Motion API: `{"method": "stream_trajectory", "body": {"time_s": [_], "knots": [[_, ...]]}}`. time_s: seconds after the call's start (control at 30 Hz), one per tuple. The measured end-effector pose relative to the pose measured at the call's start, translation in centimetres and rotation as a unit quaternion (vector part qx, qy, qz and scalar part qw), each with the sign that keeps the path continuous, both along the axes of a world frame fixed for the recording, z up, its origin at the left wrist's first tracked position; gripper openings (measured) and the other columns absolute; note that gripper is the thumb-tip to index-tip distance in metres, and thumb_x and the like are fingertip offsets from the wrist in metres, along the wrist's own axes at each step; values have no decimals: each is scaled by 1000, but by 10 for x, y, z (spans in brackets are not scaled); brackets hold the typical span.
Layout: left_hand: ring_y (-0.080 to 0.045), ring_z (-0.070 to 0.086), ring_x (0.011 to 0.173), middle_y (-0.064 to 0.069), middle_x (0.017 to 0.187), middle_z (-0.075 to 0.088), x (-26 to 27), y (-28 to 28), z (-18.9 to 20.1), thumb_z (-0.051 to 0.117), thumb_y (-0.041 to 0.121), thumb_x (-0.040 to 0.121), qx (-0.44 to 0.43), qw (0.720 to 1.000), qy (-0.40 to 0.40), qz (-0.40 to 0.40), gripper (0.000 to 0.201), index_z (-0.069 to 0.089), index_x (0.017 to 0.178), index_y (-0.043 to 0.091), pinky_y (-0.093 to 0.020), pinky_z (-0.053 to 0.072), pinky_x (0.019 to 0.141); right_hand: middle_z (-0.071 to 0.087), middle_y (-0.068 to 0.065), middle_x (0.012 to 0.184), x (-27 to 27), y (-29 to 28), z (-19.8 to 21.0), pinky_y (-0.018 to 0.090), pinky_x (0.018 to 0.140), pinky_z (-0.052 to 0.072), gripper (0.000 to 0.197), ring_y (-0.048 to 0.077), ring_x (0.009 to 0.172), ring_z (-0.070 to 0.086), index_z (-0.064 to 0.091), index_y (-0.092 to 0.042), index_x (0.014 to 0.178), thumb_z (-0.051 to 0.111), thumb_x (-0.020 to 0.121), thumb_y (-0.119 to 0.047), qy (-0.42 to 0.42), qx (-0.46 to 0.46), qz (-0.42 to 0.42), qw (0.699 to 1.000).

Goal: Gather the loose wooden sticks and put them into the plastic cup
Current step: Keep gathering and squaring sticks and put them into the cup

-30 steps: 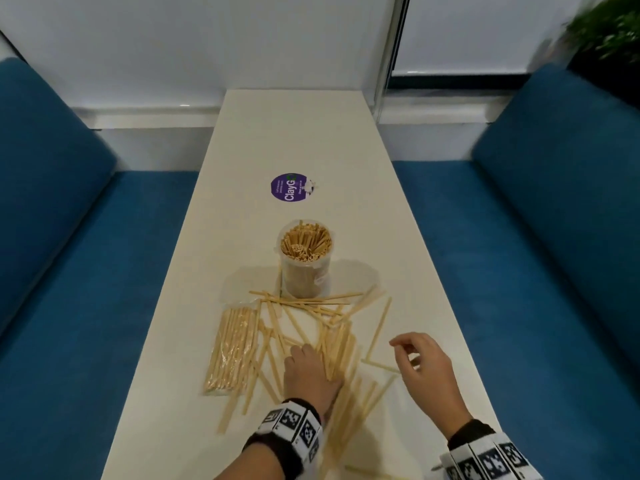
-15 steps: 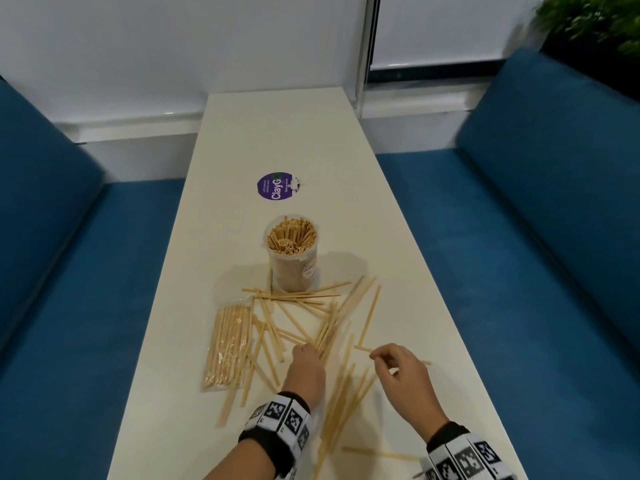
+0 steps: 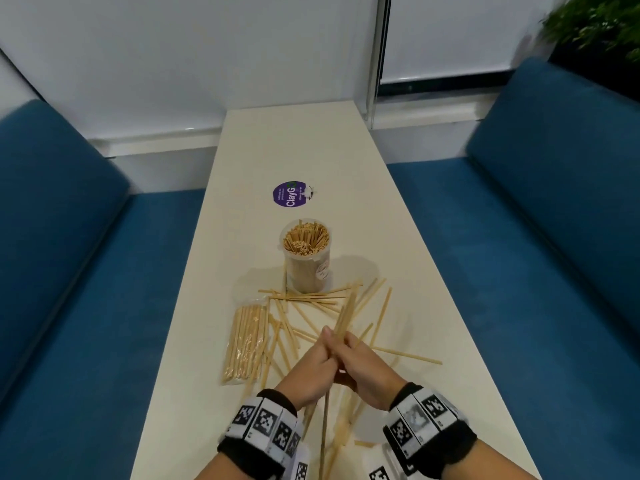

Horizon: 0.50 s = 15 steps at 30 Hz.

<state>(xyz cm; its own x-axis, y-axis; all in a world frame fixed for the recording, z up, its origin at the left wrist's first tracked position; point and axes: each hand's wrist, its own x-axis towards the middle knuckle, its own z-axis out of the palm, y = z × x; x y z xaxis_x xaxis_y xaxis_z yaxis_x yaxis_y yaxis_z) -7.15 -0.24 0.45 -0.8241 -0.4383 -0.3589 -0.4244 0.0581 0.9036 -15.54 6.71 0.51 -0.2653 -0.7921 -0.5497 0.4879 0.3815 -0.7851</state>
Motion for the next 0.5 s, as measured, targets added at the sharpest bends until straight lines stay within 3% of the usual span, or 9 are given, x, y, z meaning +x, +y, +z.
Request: {"method": "stream_trajectory", "body": {"time_s": [0.07, 0.17, 0.23, 0.3, 0.37, 0.4, 0.5], "knots": [[-12, 56, 110, -6, 114, 57, 0, 5, 3, 30, 17, 100, -37, 999, 26, -1, 24, 46, 117, 18, -32, 48, 97, 64, 5, 114, 5, -5, 7, 36, 96, 51, 25, 14, 102, 63, 53, -20, 110, 52, 93, -39, -11, -3, -30, 999], [-13, 49, 107, -6, 112, 46, -3, 14, 5, 29, 18, 101, -118, 991, 45, 34, 24, 38, 121, 10, -13, 44, 90, 63, 8, 119, 7, -7, 11, 37, 98, 49, 24, 19, 112, 60, 56, -18, 110, 51, 94, -36, -41, -9, -92, 995], [-13, 46, 104, -7, 113, 39, -4, 21, 5, 30, 16, 100, -149, 985, 61, 67, 24, 36, 121, 6, -6, 40, 83, 66, 10, 114, 9, -6, 14, 33, 91, 52, 25, 18, 107, 63, 57, -15, 111, 50, 96, -34, -47, -12, -123, 991], [-10, 46, 106, -5, 114, 38, -7, 27, 6, 32, 17, 100, -148, 982, 72, 88, 29, 36, 125, 5, -9, 42, 86, 68, 10, 108, 9, -6, 18, 30, 84, 53, 25, 18, 102, 65, 58, -14, 112, 49, 96, -32, -53, -19, -143, 988], [-13, 44, 110, -3, 115, 37, -8, 30, 4, 31, 26, 99, -176, 978, 57, 95, 37, 35, 131, 8, -19, 42, 93, 68, 8, 109, 9, -5, 22, 32, 80, 54, 26, 20, 101, 65, 58, -13, 114, 49, 97, -30, -72, -30, -164, 983], [-13, 41, 110, -2, 116, 36, -8, 30, 4, 29, 30, 98, -207, 973, 39, 96, 40, 35, 133, 12, -24, 40, 94, 68, 7, 109, 10, -5, 23, 33, 75, 56, 25, 20, 99, 66, 57, -12, 114, 49, 97, -28, -90, -36, -178, 979], [-10, 31, 109, 2, 120, 33, -6, 31, 8, 26, 33, 101, -247, 963, 13, 103, 39, 32, 139, 25, -23, 29, 98, 68, 8, 108, 11, -4, 28, 26, 56, 56, 26, 17, 87, 69, 59, -8, 112, 47, 97, -26, -113, -59, -206, 970]]}}
